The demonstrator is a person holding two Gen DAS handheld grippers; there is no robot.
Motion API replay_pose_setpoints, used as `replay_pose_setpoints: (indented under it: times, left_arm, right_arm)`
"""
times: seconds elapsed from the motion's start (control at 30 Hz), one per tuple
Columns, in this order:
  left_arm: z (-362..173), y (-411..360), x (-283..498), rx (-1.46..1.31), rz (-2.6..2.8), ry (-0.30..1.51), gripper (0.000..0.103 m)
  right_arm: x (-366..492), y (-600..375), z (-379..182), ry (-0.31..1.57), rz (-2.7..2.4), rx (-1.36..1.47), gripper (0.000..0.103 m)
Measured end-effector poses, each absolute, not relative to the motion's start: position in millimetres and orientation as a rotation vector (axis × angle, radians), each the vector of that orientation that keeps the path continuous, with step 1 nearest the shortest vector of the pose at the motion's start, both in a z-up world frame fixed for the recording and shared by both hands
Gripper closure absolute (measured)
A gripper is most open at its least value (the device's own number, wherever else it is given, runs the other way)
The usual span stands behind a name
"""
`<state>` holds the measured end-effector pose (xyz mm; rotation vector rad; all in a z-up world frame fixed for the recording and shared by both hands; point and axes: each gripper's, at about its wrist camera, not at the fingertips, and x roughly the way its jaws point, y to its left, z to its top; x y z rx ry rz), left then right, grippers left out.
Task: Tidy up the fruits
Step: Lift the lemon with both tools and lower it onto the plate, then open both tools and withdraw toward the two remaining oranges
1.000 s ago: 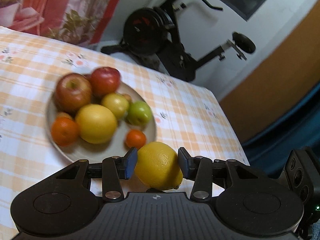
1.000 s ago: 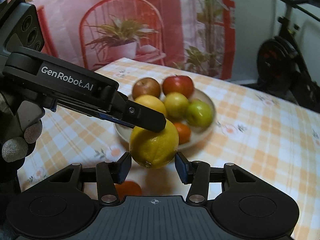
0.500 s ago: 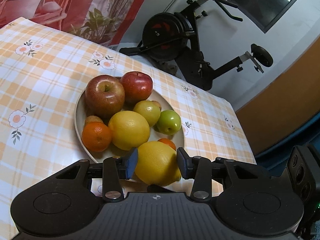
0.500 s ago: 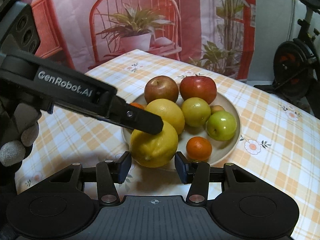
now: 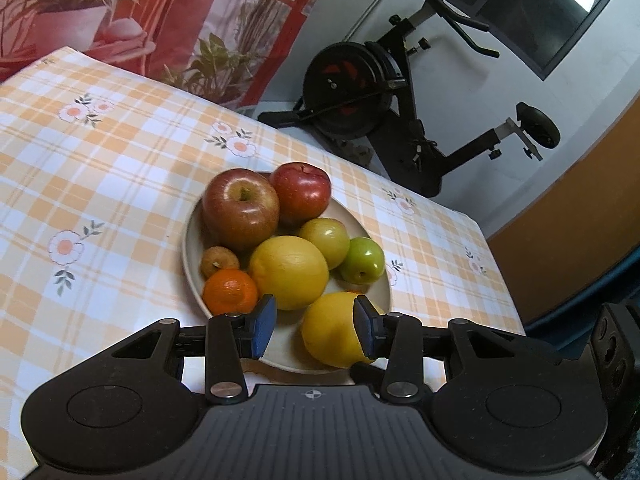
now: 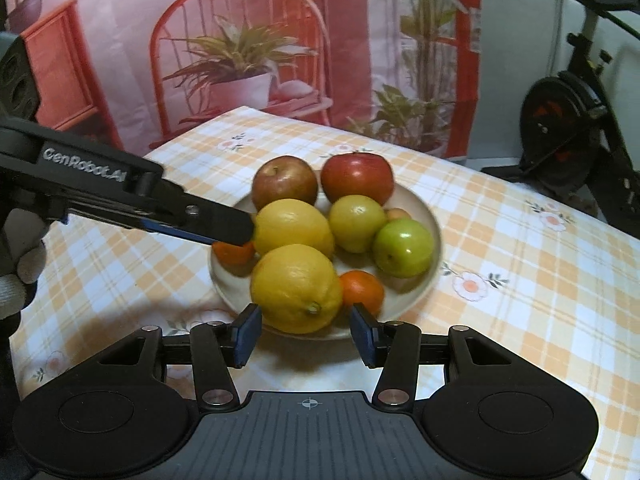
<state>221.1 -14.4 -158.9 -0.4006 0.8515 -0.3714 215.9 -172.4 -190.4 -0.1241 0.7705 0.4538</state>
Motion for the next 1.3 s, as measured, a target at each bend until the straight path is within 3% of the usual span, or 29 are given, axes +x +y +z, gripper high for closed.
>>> replay_pose_setpoints:
  times: [0.7,1.3]
  left_arm:
    - [-149,-18,163,-0.169,-0.315,0.765,0.059]
    - [-164,-11,134,-0.108,-0.284,0.79,0.057]
  right_arm:
    - [148,-200,-182,0.7,0.332,0.009,0.057]
    - [96,-183,-203,0.777,0.365,0.027,0.057]
